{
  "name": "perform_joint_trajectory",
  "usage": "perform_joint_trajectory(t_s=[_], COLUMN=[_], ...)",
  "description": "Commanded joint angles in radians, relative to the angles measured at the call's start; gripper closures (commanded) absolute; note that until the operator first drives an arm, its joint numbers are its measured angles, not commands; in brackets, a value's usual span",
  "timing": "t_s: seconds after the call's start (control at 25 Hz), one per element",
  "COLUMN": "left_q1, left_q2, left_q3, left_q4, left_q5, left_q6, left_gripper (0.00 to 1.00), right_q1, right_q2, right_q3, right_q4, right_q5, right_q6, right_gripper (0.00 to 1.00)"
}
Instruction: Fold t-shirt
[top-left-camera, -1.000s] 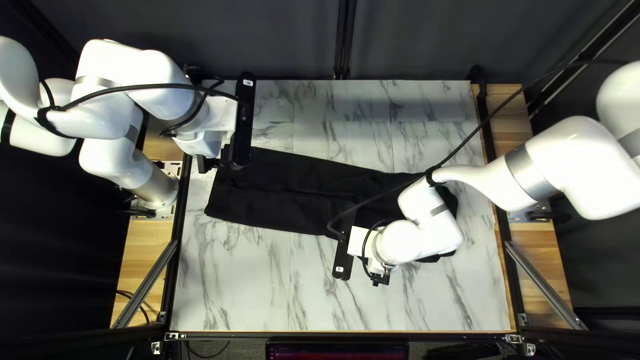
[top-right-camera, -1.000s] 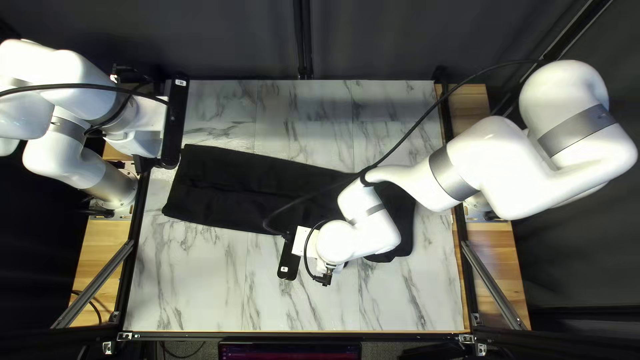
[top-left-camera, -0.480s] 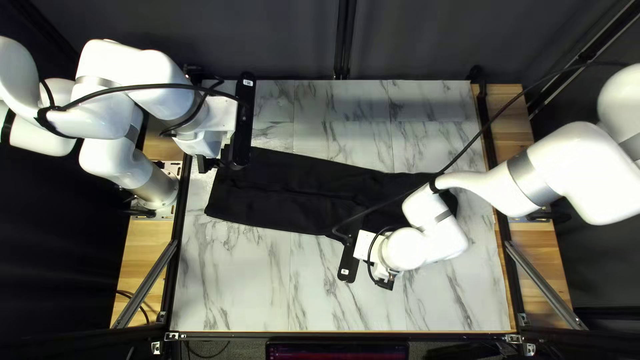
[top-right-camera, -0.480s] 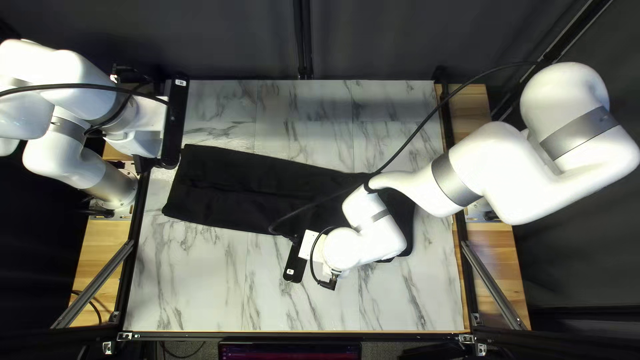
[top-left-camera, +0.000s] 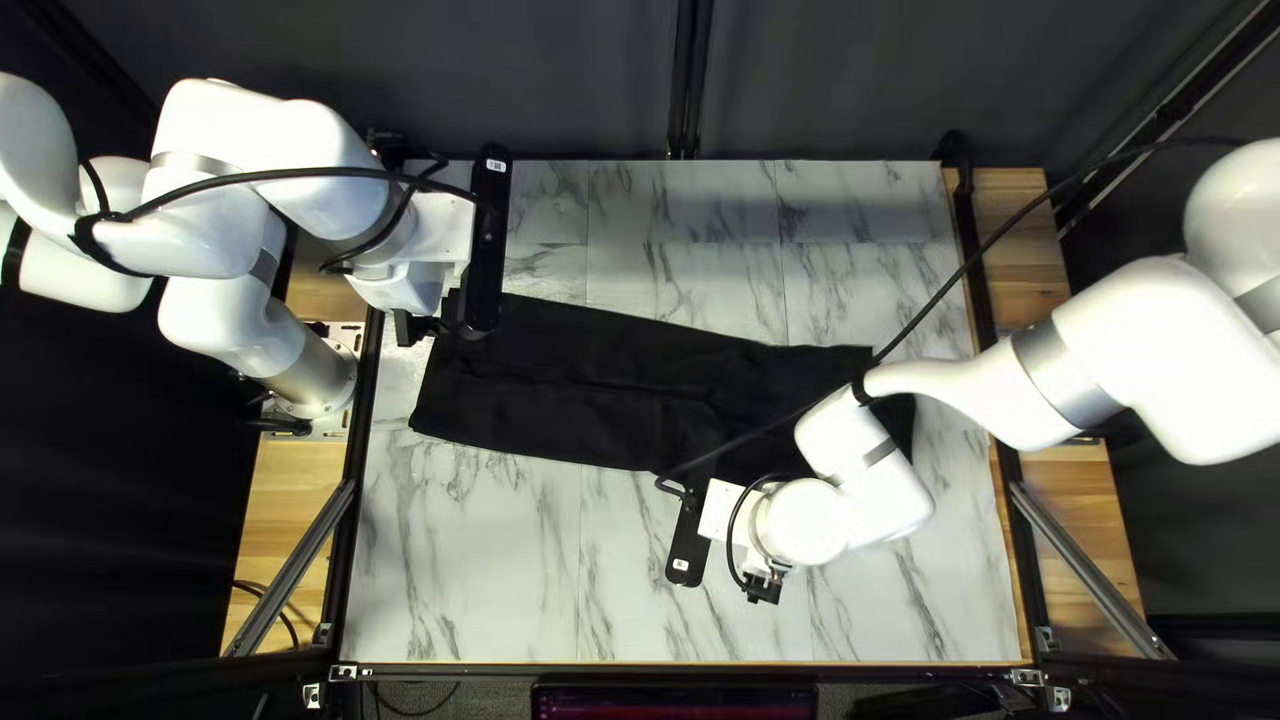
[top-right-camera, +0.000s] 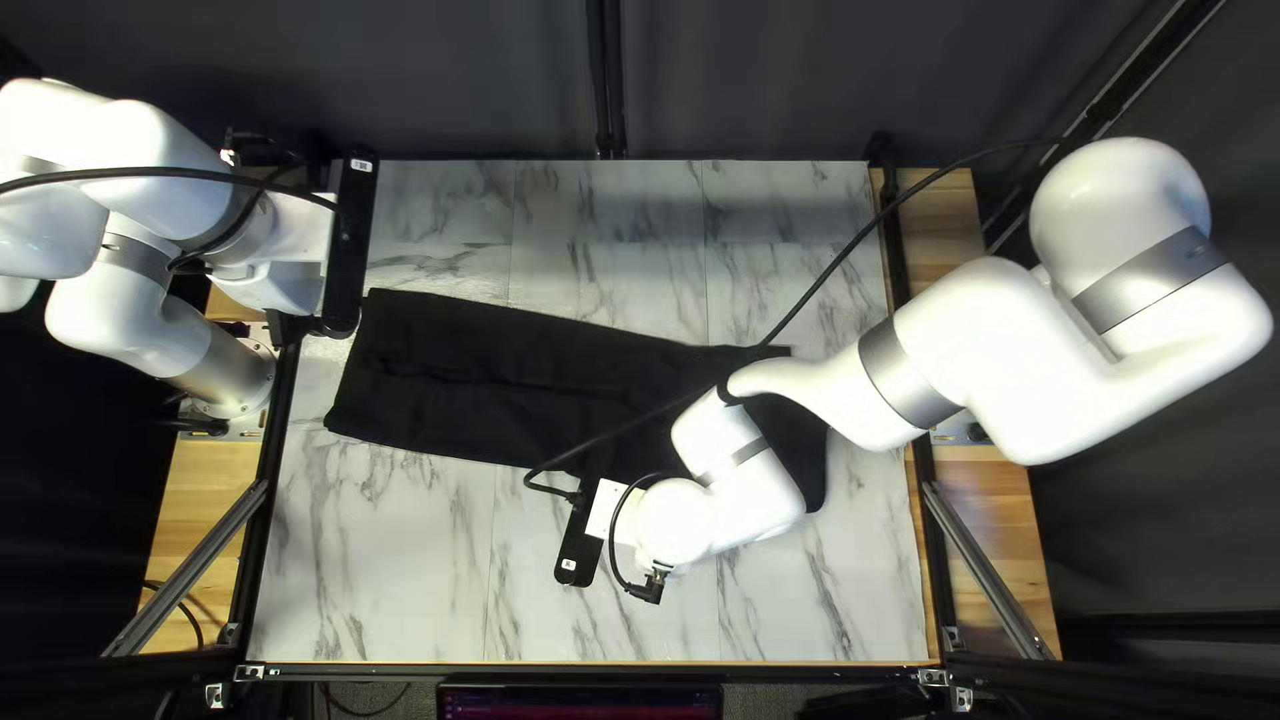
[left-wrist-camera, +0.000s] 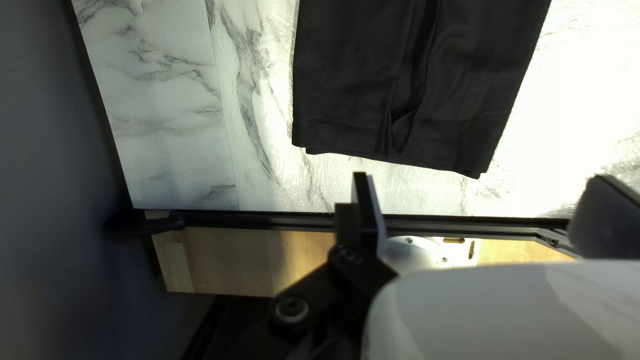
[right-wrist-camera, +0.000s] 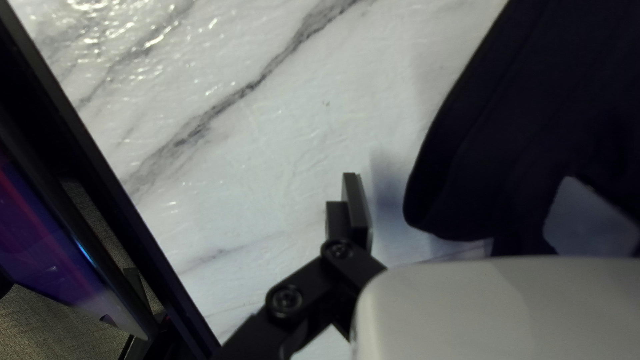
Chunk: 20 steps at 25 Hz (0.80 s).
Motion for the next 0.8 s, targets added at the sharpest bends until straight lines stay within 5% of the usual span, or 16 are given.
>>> perform_joint_trajectory(t_s=[0.04,0.68,0.76,0.8], left_q1=[0.0,0.0,0.0,0.0], left_q2=[0.0,0.0,0.0,0.0], left_q3=[0.0,0.0,0.0,0.0], left_q4=[0.0,0.0,0.0,0.0], left_q5=[0.0,0.0,0.0,0.0], left_q6=[0.0,0.0,0.0,0.0], left_gripper=[0.0,0.0,0.0,0.0], right_q1=[-0.02,-0.015,-0.016,-0.017], right_q2=[-0.007,0.016,0.023,0.025], right_q3=[0.024,0.003,-0.004,-0.006], right_q4=[0.003,0.003,0.001,0.001], right_q5=[-0.02,-0.024,-0.028,-0.029], right_q6=[-0.014,-0.001,-0.002,-0.002], right_gripper=[1.0,1.0,0.32,0.1])
